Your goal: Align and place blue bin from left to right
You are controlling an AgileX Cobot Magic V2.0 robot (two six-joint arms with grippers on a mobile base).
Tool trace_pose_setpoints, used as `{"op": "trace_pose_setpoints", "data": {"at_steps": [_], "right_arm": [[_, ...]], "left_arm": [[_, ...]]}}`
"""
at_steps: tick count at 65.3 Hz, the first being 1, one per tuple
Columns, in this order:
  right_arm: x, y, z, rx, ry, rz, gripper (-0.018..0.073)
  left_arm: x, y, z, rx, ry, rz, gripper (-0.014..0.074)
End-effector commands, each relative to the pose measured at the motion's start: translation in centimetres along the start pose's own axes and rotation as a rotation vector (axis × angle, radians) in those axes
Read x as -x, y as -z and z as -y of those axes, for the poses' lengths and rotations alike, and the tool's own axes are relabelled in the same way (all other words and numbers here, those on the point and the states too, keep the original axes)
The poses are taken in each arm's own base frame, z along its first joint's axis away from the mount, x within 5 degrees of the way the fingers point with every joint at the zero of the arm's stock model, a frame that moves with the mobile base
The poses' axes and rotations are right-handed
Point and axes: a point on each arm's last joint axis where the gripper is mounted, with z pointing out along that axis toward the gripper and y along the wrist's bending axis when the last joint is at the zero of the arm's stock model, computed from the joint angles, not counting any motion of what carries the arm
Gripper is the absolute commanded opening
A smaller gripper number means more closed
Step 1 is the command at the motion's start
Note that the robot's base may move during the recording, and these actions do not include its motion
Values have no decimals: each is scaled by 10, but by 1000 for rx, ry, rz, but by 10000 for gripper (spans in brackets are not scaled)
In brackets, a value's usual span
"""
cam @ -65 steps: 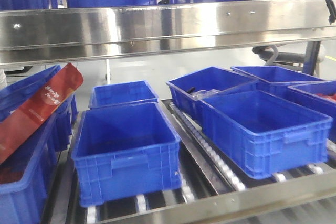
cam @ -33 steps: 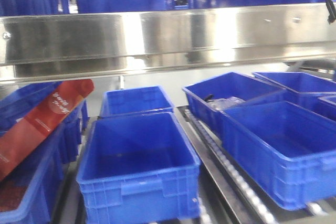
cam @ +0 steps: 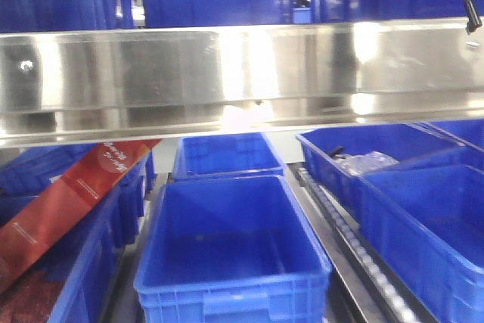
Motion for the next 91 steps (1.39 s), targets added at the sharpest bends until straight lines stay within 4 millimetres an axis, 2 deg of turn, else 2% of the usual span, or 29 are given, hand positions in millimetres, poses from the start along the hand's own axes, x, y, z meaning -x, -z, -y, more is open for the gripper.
{"op": "trace_pose_setpoints", "data": {"at_steps": [1, 91], "right_arm": [[11, 16, -6, 37, -4, 112, -68], [11, 16, -6, 37, -4, 112, -68]], "left_arm": [[33, 24, 9, -72, 9, 294, -111], [33, 24, 9, -72, 9, 294, -111]]}}
